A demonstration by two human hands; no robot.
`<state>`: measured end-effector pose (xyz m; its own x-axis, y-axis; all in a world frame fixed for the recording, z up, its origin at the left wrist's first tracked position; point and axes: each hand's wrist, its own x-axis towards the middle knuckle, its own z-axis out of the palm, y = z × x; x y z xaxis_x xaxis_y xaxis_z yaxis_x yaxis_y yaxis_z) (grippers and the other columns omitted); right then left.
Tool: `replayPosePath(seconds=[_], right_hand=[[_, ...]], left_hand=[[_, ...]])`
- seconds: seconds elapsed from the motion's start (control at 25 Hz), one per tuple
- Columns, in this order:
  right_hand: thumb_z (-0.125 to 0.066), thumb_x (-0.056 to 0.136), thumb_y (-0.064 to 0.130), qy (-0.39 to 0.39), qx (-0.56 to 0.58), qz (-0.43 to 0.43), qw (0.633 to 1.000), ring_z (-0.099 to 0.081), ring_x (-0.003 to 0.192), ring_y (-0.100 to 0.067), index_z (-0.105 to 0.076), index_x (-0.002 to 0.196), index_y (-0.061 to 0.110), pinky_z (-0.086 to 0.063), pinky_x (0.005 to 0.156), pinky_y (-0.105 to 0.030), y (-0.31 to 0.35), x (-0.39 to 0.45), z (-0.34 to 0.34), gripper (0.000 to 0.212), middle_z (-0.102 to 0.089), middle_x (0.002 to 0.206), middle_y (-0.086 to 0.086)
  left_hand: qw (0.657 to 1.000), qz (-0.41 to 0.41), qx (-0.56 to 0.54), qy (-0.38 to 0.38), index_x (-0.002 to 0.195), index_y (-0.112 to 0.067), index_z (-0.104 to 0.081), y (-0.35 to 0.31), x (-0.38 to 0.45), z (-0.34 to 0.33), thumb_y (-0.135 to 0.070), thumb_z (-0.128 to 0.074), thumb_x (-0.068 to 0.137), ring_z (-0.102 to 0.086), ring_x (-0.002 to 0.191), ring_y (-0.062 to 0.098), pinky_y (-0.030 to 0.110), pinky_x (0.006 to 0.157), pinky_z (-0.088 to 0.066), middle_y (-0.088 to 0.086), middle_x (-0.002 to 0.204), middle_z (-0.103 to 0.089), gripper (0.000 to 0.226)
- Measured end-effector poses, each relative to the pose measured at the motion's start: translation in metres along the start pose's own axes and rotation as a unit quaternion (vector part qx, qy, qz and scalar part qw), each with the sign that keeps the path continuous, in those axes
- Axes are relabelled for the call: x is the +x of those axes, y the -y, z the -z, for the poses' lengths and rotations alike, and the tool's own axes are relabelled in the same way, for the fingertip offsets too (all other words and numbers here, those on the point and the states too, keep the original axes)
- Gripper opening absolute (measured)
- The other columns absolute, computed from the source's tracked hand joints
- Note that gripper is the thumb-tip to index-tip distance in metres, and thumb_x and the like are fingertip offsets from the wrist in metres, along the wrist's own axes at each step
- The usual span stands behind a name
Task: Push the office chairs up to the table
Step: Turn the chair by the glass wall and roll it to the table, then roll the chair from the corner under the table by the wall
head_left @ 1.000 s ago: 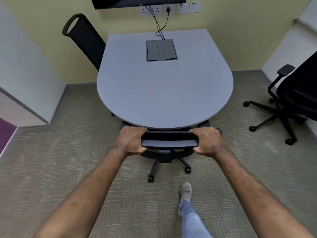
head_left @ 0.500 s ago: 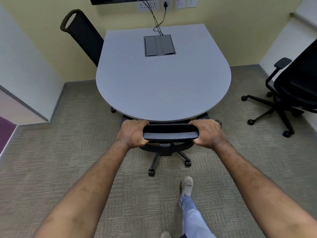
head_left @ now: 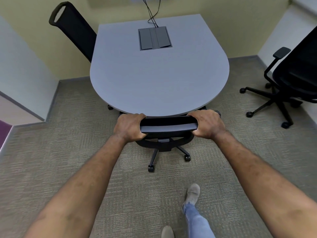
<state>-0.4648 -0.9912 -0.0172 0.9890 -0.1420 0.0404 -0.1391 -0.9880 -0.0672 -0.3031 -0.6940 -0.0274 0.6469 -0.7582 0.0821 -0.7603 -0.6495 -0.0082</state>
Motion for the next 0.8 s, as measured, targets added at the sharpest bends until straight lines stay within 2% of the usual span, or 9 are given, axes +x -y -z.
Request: replayPosePath(seconds=[0.2,0.32,0.4,0.48,0.6,0.68,0.8], right_hand=[[-0.071,0.064,0.049,0.003,0.007,0.001,1.000,-0.070,0.089,-0.018,-0.068,0.119,0.034,-0.055,0.080,-0.036,-0.002,-0.004,-0.005,0.057,-0.074,0.097,0.013],[-0.071,0.066,0.047,0.011,0.025,0.004,1.000,-0.069,0.091,-0.018,-0.066,0.119,0.034,-0.054,0.083,-0.036,0.001,-0.010,-0.006,0.055,-0.073,0.099,0.012],[-0.071,0.067,0.047,0.018,0.048,-0.003,0.999,-0.067,0.099,-0.018,-0.063,0.122,0.034,-0.053,0.093,-0.039,0.002,-0.016,-0.005,0.057,-0.072,0.106,0.012],[-0.070,0.070,0.053,0.010,0.060,-0.019,0.998,-0.062,0.115,-0.020,-0.057,0.131,0.030,-0.044,0.108,-0.044,-0.001,-0.029,-0.003,0.066,-0.068,0.122,0.006],[-0.069,0.081,0.052,-0.049,0.036,-0.031,0.998,-0.044,0.143,-0.026,-0.045,0.150,0.015,-0.029,0.122,-0.048,-0.011,-0.070,-0.006,0.082,-0.052,0.152,-0.006],[-0.068,0.086,0.050,-0.079,0.030,-0.041,0.996,-0.036,0.151,-0.029,-0.040,0.155,0.009,-0.027,0.125,-0.050,-0.025,-0.102,-0.007,0.085,-0.043,0.161,-0.010],[-0.067,0.090,0.047,-0.074,0.027,-0.067,0.995,-0.031,0.155,-0.030,-0.036,0.159,0.008,-0.024,0.126,-0.048,-0.056,-0.149,-0.009,0.085,-0.036,0.166,-0.011]], left_hand=[[1.000,0.004,0.003,0.007,0.115,-0.029,-0.066,0.000,-0.004,-0.006,-0.065,-0.066,0.062,-0.070,0.082,0.022,0.036,0.069,-0.056,-0.008,0.093,-0.074,0.065],[0.999,0.014,0.004,0.036,0.119,-0.031,-0.062,-0.006,-0.008,-0.005,-0.061,-0.068,0.063,-0.069,0.091,0.021,0.040,0.079,-0.057,-0.008,0.103,-0.073,0.064],[0.997,0.034,-0.009,0.063,0.126,-0.031,-0.058,-0.012,-0.014,0.000,-0.058,-0.068,0.066,-0.066,0.102,0.023,0.046,0.092,-0.051,-0.005,0.113,-0.071,0.067],[0.996,0.050,-0.017,0.071,0.136,-0.027,-0.051,-0.025,-0.020,0.006,-0.056,-0.071,0.071,-0.059,0.117,0.026,0.050,0.102,-0.042,0.000,0.128,-0.066,0.074],[0.999,0.028,0.001,0.034,0.150,-0.019,-0.038,-0.075,-0.038,0.012,-0.057,-0.068,0.081,-0.045,0.137,0.028,0.056,0.114,-0.032,0.008,0.151,-0.049,0.084],[1.000,0.009,0.008,-0.005,0.155,-0.015,-0.035,-0.122,-0.045,0.013,-0.057,-0.065,0.086,-0.035,0.148,0.028,0.059,0.121,-0.025,0.009,0.161,-0.038,0.087],[0.998,-0.046,-0.006,-0.035,0.158,-0.013,-0.037,-0.202,-0.044,0.008,-0.054,-0.059,0.088,-0.026,0.155,0.031,0.063,0.124,-0.015,0.011,0.168,-0.030,0.084]])
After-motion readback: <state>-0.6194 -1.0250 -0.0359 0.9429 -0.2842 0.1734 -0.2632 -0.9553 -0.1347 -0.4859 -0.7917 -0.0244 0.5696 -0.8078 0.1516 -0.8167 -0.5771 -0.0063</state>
